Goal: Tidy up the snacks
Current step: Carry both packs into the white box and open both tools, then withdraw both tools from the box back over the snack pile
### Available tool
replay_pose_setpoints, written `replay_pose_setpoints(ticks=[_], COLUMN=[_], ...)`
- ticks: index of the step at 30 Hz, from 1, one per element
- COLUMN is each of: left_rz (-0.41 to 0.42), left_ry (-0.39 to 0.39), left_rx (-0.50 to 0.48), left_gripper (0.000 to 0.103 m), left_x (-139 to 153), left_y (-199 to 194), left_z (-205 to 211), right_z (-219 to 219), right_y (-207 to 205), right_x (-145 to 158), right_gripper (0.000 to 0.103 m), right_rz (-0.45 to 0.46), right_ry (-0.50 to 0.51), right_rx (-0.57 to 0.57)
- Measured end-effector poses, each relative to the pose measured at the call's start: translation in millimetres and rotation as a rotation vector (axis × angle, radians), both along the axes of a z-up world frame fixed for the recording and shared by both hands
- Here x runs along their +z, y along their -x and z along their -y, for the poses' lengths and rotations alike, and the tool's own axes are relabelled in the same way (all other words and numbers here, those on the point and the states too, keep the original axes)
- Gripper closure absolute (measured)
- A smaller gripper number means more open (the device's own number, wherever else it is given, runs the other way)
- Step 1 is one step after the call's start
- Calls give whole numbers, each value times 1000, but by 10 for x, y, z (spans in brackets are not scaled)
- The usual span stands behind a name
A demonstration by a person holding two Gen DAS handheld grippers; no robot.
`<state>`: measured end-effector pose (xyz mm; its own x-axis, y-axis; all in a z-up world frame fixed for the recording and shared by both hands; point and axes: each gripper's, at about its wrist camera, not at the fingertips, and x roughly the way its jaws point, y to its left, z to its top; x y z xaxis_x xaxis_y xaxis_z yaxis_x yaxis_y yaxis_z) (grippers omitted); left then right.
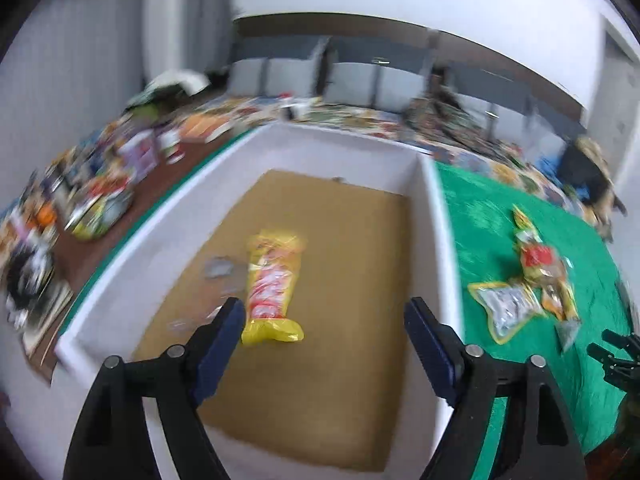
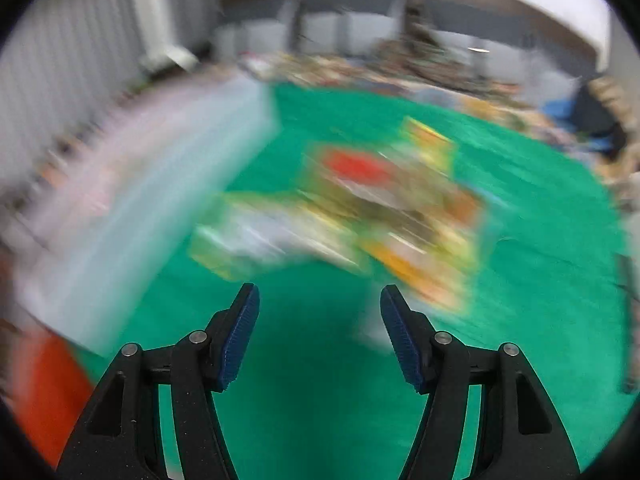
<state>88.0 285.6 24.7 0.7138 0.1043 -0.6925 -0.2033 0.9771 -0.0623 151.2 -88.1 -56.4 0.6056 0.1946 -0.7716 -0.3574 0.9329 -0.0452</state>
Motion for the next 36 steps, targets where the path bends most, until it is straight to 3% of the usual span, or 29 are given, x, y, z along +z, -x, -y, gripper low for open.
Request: replay_pose_setpoints(ticks=[2, 4, 6, 8, 10, 17, 21, 25, 27, 30, 33, 36], left_rz=[-33, -124, -78, -140, -171, -199, -198, -179, -133, 27, 177, 237], left_ry=[-37, -89, -139, -96, -115, -106, -149, -88, -79, -146, -152, -90], left_rx=[-39, -70, -66, -87, -85, -67, -54, -40, -4, 77, 37, -64], left_gripper=[18, 17, 15, 15, 15, 15, 15, 14, 14, 14, 0, 0], left_x=[-138, -329, -285, -352, -447, -475, -443, -413, -328, -59, 172, 188], left_y=[-156, -357, -366, -447, -446, -292, -242, -222, -161, 83, 328, 488], left_z=[201, 403, 550, 628, 713, 1014, 1085, 994, 991, 1156, 1475, 1842], right_z=[516, 921, 1361, 1697, 1939, 2226, 2347, 2327, 2321, 2319, 2321, 2323], right_y=[101, 141, 179, 173, 112, -128, -118, -94, -92, -94, -94, -95], right_x=[-206, -343, -400, -430, -438, -483, -523, -521, -518, -517, -517, -517], right_gripper=[37, 37, 37, 37, 37, 25, 16, 15, 15, 14, 14, 14], right_rz=[11, 18, 18, 8, 2, 3, -8, -8, -9, -9, -9, -9], right_ry=[74, 110, 116, 97, 81, 23, -49, -46, -45, -46, -46, -46], right_rx=[-84, -167, -261, -334, -383, -429, -460, -462, -463, -462, -462, -462])
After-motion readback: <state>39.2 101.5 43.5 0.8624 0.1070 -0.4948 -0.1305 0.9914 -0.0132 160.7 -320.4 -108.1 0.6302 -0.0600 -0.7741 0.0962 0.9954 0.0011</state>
